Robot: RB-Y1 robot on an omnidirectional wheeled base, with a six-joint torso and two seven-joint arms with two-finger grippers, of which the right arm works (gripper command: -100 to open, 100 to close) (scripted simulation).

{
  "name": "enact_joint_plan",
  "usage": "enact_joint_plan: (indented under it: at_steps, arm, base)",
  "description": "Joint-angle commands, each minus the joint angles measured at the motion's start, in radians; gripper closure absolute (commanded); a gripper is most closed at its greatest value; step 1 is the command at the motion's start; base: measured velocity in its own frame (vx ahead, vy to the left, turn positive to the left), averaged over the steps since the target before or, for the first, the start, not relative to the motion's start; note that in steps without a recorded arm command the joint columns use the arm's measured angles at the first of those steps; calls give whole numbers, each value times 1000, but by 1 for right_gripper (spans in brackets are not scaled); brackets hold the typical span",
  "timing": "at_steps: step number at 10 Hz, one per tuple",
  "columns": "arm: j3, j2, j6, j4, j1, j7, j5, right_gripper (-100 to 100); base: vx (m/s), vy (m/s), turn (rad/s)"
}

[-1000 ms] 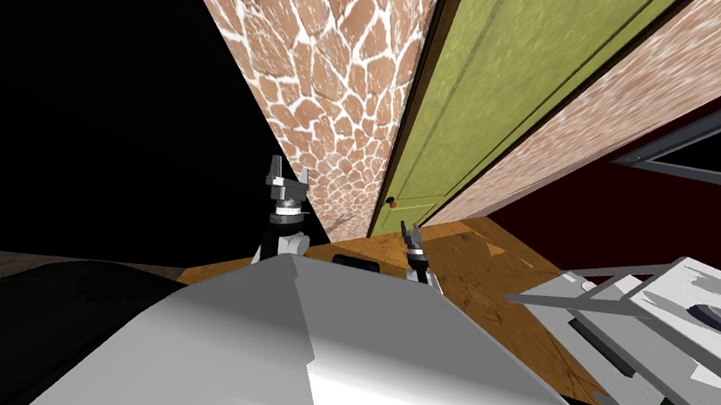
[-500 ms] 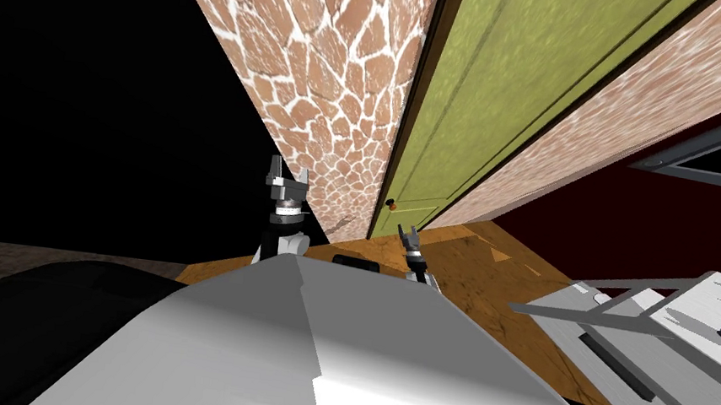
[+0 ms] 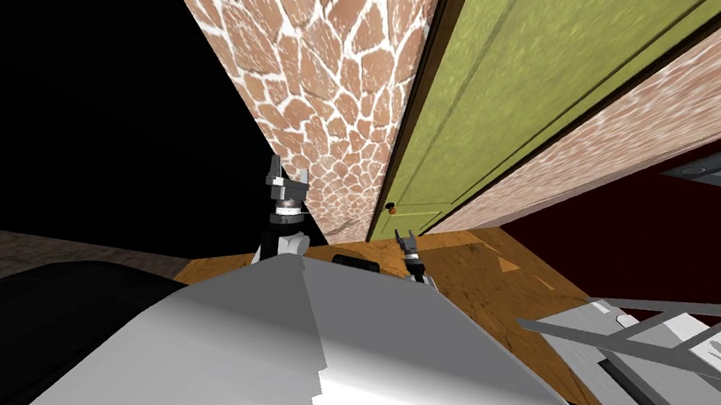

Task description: Pull the door open

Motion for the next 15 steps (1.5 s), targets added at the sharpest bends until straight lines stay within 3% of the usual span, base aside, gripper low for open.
enact_joint_plan:
  at_steps: [1,2,7,9,10,14,15]
  arm:
    - [-5,-8,-13,47,-9,32,17,-100]
    - [-5,-8,-13,47,-9,32,17,-100]
    - [-15,-20,-44,172,-42,115,61,-100]
    - [-15,-21,-44,171,-42,114,61,-100]
    - [-30,7,-37,200,-75,131,84,-100]
    - [-54,53,-22,242,-128,154,119,-100]
    - [-65,74,-15,261,-152,164,136,-100]
  base:
    - [98,-46,69]
    - [57,-30,23]
    - [55,-33,56]
    - [43,-17,28]
    - [102,5,-144]
    - [161,11,-53]
    - [173,3,68]
